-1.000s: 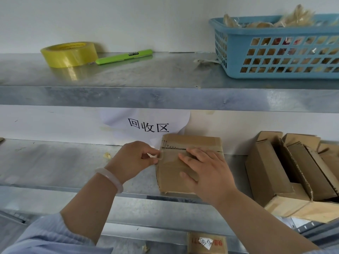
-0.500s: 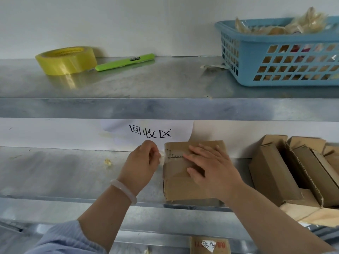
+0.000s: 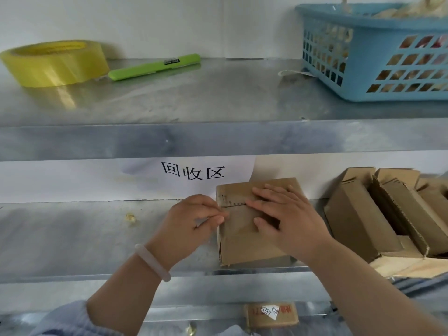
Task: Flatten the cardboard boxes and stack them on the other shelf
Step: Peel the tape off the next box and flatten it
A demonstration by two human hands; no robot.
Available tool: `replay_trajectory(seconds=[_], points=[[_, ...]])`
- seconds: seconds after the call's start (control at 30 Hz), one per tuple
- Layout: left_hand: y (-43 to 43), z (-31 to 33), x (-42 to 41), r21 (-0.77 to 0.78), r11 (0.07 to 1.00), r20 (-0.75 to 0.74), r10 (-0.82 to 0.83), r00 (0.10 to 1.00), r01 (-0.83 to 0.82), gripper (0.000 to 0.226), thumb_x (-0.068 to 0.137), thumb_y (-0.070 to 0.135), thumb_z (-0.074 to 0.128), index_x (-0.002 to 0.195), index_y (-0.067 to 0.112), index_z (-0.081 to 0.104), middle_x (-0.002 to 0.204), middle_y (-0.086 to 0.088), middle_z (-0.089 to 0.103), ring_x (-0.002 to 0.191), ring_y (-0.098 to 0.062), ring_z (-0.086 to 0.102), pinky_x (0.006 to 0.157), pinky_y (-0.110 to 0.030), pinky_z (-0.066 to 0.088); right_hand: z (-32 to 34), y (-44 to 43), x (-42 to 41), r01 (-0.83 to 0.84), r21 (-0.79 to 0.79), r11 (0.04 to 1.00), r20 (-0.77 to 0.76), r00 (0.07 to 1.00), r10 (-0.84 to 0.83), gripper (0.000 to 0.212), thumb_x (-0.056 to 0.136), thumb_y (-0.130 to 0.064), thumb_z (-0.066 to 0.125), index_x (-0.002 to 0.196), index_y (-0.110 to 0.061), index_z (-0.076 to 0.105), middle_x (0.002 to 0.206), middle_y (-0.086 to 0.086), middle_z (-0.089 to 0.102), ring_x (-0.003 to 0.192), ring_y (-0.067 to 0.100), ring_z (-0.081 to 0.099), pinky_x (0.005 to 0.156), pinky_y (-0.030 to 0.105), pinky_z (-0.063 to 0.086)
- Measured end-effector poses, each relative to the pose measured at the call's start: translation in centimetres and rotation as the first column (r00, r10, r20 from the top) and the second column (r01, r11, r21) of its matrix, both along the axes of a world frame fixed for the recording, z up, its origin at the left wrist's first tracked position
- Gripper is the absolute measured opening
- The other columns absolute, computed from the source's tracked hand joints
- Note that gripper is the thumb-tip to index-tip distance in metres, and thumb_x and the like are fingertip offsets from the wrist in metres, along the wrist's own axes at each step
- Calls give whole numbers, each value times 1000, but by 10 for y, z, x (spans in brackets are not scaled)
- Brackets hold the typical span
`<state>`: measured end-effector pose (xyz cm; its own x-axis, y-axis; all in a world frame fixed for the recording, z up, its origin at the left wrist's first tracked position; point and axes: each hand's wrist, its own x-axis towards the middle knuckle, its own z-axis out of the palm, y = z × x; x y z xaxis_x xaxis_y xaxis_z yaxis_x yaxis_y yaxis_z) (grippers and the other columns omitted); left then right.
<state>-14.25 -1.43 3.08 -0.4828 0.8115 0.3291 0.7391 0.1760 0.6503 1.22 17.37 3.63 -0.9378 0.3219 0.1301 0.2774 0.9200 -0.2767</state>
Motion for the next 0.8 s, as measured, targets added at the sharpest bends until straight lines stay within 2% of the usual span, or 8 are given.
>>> replay_trajectory(seconds=[0.07, 0.13, 0.2, 0.23, 0.33, 0.5, 0.63, 0.8], points=[[2, -1, 0, -21, 999, 164, 41, 986, -38, 23, 81, 19, 74, 84, 41, 74, 84, 22, 66, 86, 3, 61, 75, -5, 41, 1, 0, 0, 1, -12, 1000, -7, 1000, -1, 43, 91, -52, 44, 134, -55, 44, 149, -31, 30, 141, -7, 16, 119, 26, -1], [6, 1, 1, -21, 997, 368, 77, 926, -75, 26, 75, 16, 80, 83, 38, 69, 78, 18, 68, 73, 3, 62, 69, -8, 45, 2, -1, 0, 9, -40, 999, -26, 1000, -10, 41, 90, -51, 47, 131, -55, 47, 147, -31, 33, 140, -7, 19, 119, 24, -1], [8, 3, -1, -61, 994, 434, 104, 895, -86, 29, 72, 23, 82, 88, 40, 65, 79, 16, 68, 69, 3, 62, 66, -7, 44, 2, -1, -2, 25, -61, 998, -41, 999, -28, 39, 89, -52, 49, 128, -55, 50, 145, -31, 35, 139, -8, 21, 118, 24, -1], [9, 4, -3, -95, 992, 404, 112, 908, -80, 29, 71, 28, 83, 87, 43, 64, 80, 18, 67, 71, 5, 63, 65, -5, 43, 2, -1, -3, 30, -67, 997, -50, 998, -34, 39, 88, -53, 49, 127, -56, 51, 144, -31, 36, 139, -8, 22, 119, 25, 1], [9, 11, -5, -159, 986, 139, 75, 987, -53, 18, 74, 35, 78, 77, 44, 63, 81, 22, 64, 79, 11, 60, 65, -4, 42, 1, -1, -4, 34, -78, 996, -69, 997, -39, 41, 85, -56, 46, 125, -55, 53, 143, -31, 39, 138, -7, 24, 120, 29, 6], [8, 10, -3, -175, 983, -68, 45, 997, -57, 13, 87, 23, 64, 78, 28, 57, 84, 15, 59, 78, 1, 56, 69, -13, 43, 1, -1, -5, 36, -93, 995, -102, 994, -46, 40, 84, -55, 48, 123, -55, 56, 141, -30, 43, 137, -7, 27, 120, 31, 10], [12, 12, -7, -73, 989, -78, 123, 989, -129, 12, 93, 14, 55, 84, 21, 50, 79, 11, 64, 72, -4, 62, 65, -25, 51, 0, 0, -6, 37, -101, 994, -121, 991, -49, 42, 82, -59, 42, 122, -56, 55, 139, -31, 43, 136, -9, 27, 120, 29, 10], [21, 8, 1, 76, 982, -361, 189, 913, -173, 8, 86, 7, 58, 79, 9, 56, 69, -1, 58, 56, -18, 51, 50, -34, 49, 0, 2, -9, 43, -85, 995, -106, 993, -52, 38, 86, -54, 49, 123, -55, 55, 141, -30, 43, 137, -8, 27, 120, 31, 12]])
